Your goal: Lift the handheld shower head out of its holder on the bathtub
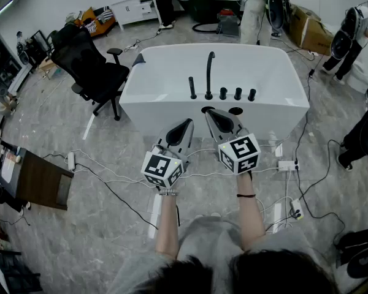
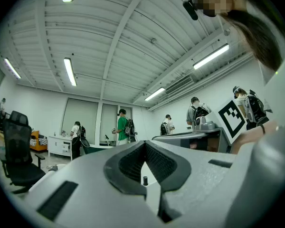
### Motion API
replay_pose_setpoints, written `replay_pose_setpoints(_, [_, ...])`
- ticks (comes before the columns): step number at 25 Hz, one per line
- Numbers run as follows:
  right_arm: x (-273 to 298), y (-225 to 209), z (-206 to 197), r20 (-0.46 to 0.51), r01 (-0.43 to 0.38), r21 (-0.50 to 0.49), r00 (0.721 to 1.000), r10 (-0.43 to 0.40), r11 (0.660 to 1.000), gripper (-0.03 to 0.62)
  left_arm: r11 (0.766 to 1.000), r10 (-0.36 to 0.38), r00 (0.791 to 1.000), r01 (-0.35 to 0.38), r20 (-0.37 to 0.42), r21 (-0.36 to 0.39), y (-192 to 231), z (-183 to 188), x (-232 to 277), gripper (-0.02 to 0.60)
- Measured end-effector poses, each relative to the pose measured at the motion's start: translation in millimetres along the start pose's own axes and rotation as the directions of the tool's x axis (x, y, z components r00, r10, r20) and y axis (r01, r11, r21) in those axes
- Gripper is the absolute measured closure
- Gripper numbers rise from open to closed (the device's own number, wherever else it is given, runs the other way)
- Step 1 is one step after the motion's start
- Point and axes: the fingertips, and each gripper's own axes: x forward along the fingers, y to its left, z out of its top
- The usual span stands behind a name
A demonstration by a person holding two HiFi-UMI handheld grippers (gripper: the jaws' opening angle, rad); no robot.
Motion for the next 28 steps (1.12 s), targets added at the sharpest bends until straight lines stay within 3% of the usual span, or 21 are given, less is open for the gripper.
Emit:
replay_pose_setpoints(11, [-7.2, -13.0, 0.4, 0.012, -0.014, -0.006, 1.000, 0.014, 1.000, 0.594, 1.000, -0.006, 1.000, 0.006, 0.000, -0.014, -11.3, -4.0, 15.3, 0.577])
replay_pose_setpoints(19, [-14.1, -24.7, -8.7, 0.042, -0.039, 0.068, 0.998, 0.036, 0.997, 0.594, 0.997, 0.044, 0.999, -0.046, -0.024, -0.062, -18.1, -24.2, 8.9, 0.577])
replay_pose_setpoints(28, [19.6, -28.3, -26.8, 0.016, -0.092, 0.094, 0.996, 0.091, 0.991, 0.594, 0.995, 0.073, 0.995, -0.077, -0.061, -0.070, -1.1, -40.8, 22.5, 0.577])
